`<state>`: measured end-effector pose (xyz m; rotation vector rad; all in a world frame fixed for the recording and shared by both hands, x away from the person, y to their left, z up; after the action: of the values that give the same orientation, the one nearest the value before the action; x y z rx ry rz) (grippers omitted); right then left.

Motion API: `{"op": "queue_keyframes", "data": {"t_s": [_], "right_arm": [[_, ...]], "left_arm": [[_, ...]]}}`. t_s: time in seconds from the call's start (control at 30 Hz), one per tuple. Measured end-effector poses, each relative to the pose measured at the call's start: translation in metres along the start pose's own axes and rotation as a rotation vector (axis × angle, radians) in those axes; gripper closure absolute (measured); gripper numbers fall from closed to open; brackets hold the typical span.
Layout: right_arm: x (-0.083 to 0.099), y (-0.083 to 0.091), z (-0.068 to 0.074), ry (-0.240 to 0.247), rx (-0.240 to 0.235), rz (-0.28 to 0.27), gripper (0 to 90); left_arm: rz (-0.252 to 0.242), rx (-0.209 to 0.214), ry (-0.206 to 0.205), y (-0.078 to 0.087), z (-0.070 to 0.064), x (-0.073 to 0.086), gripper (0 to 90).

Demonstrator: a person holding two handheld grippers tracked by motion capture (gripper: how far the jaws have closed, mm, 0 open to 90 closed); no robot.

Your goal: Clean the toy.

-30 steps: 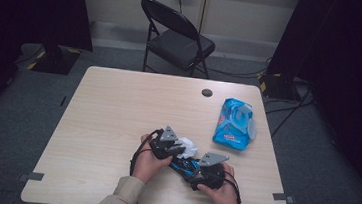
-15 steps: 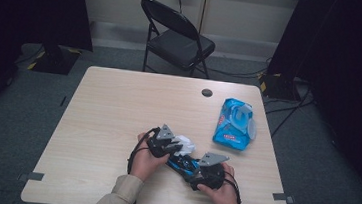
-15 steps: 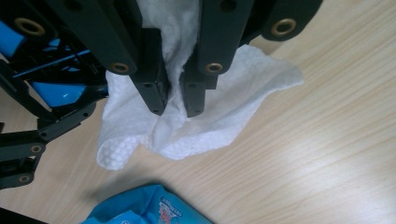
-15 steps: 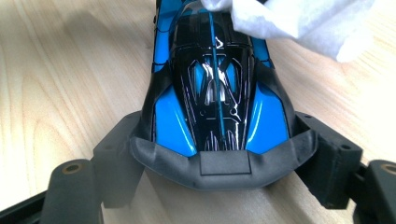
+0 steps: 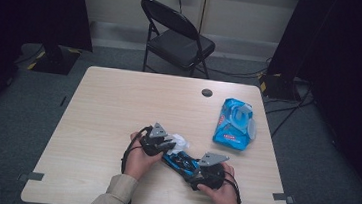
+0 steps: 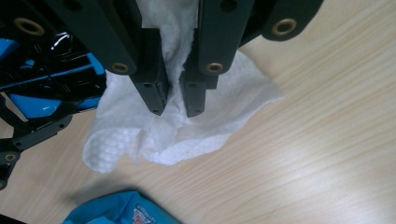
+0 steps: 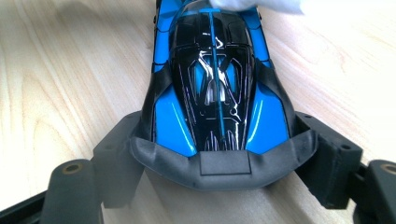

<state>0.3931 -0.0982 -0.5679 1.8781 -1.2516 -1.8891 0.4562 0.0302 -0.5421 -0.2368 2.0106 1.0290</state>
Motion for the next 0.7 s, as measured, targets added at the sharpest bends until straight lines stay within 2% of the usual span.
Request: {"op": "queue_keyframes", "data": {"t_s": [0.23,0.5,0.7], "right_arm": [[0.000,0.000,0.000,0.000,0.000,0.000,24.7],[0.000,0.000,0.000,0.000,0.001,0.000,24.7],[0.000,0.000,0.000,0.000,0.000,0.000,24.7]], "left_arm": [[-0.010,0.003,0.041,0.003,0.009,0.006,82.2],[-0.012,-0.012,0.039,0.005,0.012,0.007,82.3],[-0.014,-0.037,0.045,0.010,0.020,0.009,82.4]]}}
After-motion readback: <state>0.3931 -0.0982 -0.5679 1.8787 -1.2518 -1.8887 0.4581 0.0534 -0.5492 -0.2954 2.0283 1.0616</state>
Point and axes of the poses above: each handheld gripper's, and its own axes: y roughly backward along the jaws, x roughly out of its underside, z roughly to its left, the point moved 9 cm from there along -y, roughly forward along the jaws, and after that the axes turned 14 degrees about y, right-handed, at the moved point
